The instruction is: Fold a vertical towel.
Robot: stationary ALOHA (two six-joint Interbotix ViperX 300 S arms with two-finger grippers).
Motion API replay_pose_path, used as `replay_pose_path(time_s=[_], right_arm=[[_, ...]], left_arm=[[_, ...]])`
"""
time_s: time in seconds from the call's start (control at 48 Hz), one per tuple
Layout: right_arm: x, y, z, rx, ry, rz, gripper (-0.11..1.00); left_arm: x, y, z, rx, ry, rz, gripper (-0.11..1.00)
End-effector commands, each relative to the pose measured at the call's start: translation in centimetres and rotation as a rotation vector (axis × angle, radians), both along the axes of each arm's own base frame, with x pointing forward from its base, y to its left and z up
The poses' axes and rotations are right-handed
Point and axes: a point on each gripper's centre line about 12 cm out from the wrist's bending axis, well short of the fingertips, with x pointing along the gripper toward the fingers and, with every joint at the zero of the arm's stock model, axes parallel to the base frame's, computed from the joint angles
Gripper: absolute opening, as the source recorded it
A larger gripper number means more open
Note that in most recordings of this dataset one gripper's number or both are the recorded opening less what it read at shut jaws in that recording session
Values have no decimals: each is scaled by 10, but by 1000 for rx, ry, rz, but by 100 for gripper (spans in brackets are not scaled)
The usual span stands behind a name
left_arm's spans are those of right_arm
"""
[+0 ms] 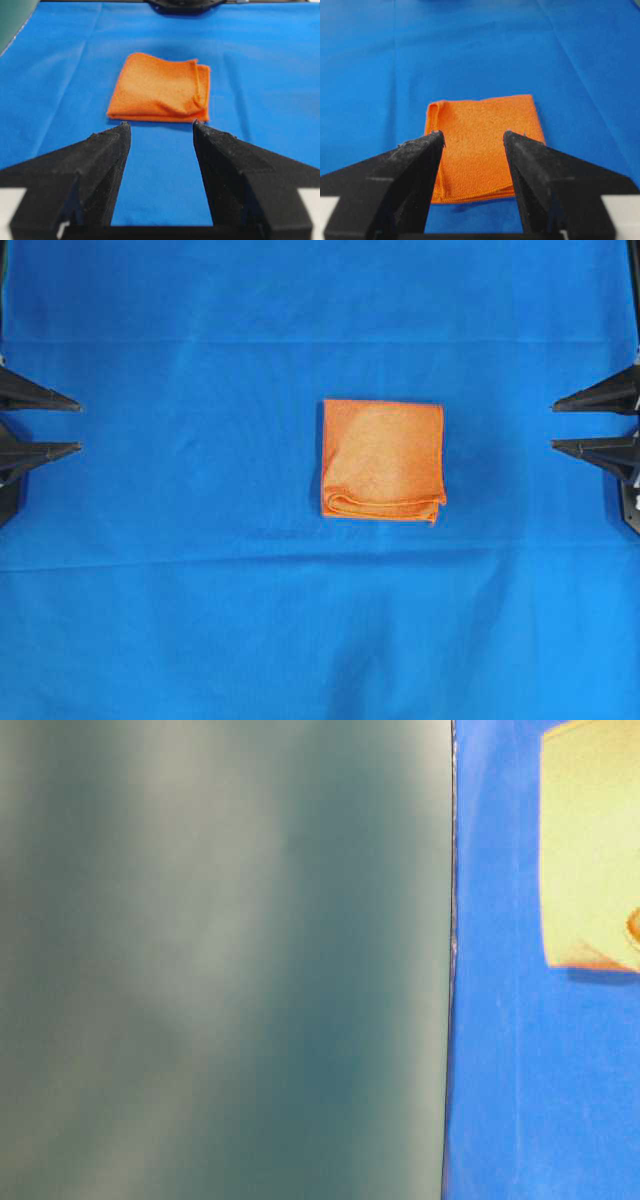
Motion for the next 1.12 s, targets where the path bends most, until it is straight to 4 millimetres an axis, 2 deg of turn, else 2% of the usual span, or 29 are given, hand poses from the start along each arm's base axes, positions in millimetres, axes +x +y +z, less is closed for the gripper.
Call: replay_pose_path(time_s=[0.0, 1.103], right_arm=[[2, 0, 4, 0, -5, 3, 57], [3, 0, 2, 5, 4, 0, 57]], left_arm=[[2, 1, 4, 0, -2, 5, 51], [2, 1, 2, -4, 11, 5, 51]])
